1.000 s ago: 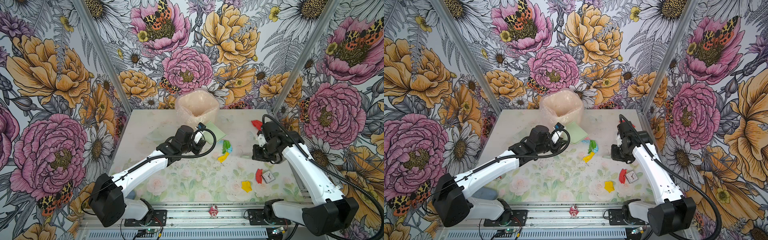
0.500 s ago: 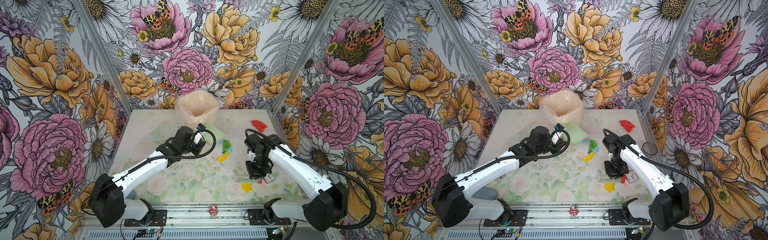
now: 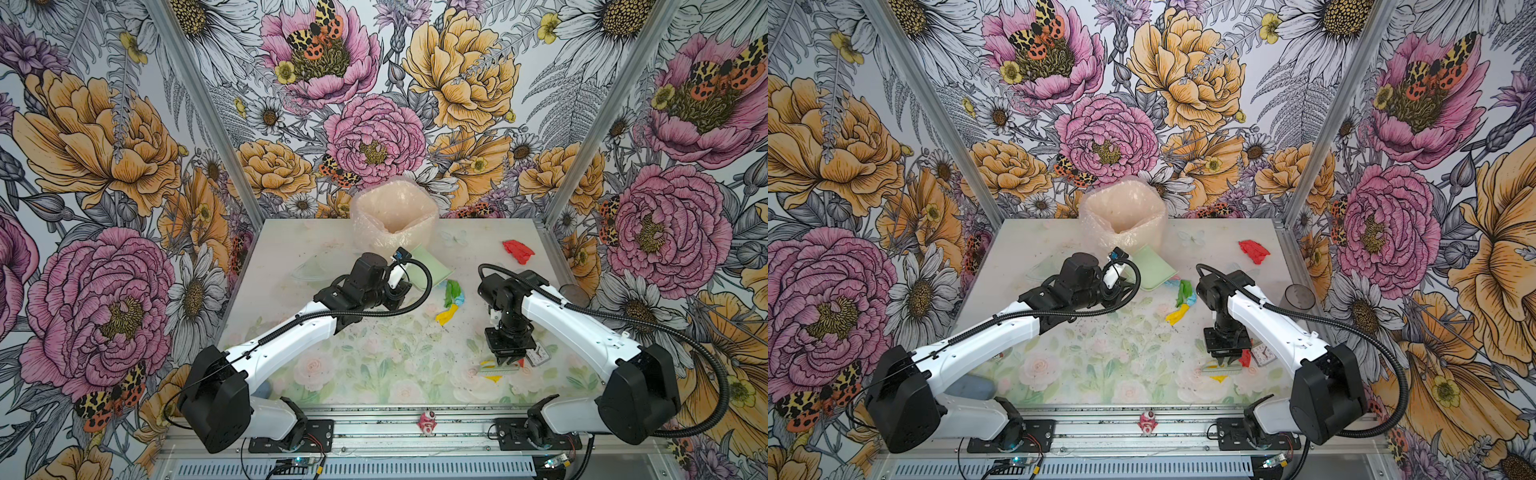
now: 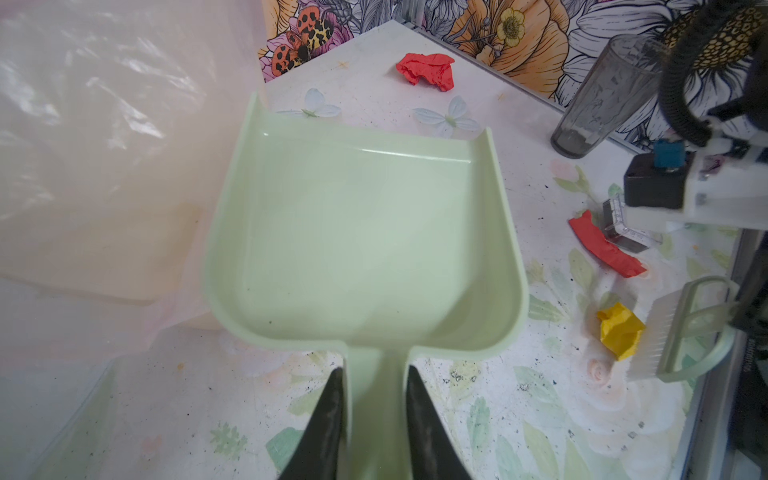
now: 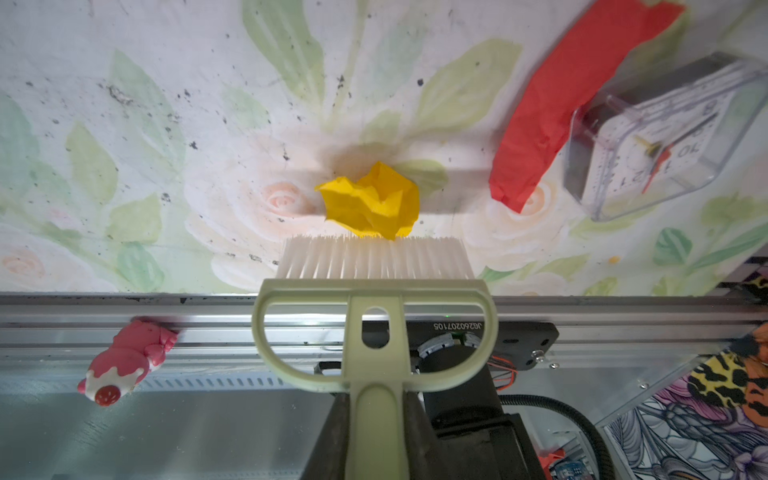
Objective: Sweep away the paper scraps from the table
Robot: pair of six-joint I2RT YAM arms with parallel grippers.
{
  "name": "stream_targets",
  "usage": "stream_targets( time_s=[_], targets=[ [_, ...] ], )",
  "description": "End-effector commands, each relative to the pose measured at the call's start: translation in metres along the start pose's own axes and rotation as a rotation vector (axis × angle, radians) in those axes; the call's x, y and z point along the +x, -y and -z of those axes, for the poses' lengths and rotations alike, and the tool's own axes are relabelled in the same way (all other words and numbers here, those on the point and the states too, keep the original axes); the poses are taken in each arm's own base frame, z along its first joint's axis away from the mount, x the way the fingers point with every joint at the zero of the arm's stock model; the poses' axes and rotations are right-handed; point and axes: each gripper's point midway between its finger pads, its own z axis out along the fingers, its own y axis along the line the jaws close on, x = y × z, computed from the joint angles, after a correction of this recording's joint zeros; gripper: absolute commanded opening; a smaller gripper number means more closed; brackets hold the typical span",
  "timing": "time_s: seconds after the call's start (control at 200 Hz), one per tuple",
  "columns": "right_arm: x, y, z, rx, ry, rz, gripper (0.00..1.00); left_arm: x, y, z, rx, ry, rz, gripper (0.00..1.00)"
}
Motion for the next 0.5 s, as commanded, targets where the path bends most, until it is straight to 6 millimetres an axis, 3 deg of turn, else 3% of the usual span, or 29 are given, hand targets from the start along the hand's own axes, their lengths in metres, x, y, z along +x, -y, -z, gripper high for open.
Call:
stream_targets(
  time_s=[0.0,0.16,0.3,0.4,0.495],
  targets=[
    [-0.03,-0.007,0.005,0.01,0.089,0.003,0.0,0.002,-0.003,-0.001,-0.002,0.006,0.022,0.0],
    [-0.072,-0.01,0.018,0.051,0.219,0.022,0.0,0.003,-0.005,0.0,-0.017,0.005,0.022,0.0],
    [-0.106,-0.013,0.052,0.061,0.372,0.019,0.0,0.004,-0.006,0.0,-0.02,0.0,0.024,0.0],
    [-0.103,-0.014,0.064,0.037,0.396,0.035,0.0,0.006,-0.006,0.0,-0.019,-0.003,0.027,0.0],
    [-0.08,-0.003,0.063,0.042,0.365,0.024,0.0,0.007,-0.007,0.001,-0.026,-0.003,0.027,0.0]
  ],
)
